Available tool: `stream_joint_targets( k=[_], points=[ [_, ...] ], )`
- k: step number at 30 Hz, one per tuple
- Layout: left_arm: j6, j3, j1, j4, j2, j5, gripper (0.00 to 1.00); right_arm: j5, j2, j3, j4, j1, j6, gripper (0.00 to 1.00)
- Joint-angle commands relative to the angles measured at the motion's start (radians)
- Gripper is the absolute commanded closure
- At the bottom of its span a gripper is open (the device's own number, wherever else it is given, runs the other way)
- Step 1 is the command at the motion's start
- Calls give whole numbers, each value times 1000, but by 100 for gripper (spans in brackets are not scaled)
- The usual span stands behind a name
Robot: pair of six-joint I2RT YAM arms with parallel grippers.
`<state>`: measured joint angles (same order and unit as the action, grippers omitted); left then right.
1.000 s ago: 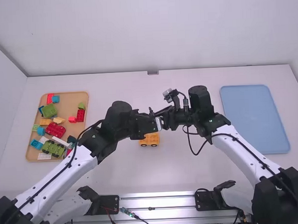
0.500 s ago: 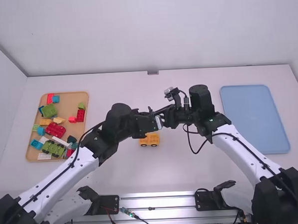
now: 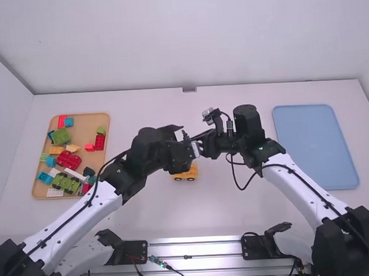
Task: Assemble lego blocks to make yellow taxi
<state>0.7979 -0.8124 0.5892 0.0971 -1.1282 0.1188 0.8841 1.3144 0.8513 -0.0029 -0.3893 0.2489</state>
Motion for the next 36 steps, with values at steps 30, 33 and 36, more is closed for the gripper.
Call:
stream_joint_targets(
  k=[30,33,36],
  points=[
    [-219,13,-369,-6,32,547,1,-357,-323,-229,124,110,-254,84],
    [-162,8,-364,0,6,649,1,-325,-319,-227,95,115,-314,84],
    [-135,-16,-364,29,-18,713,0,-246,-308,-215,50,116,-419,84]
  ],
)
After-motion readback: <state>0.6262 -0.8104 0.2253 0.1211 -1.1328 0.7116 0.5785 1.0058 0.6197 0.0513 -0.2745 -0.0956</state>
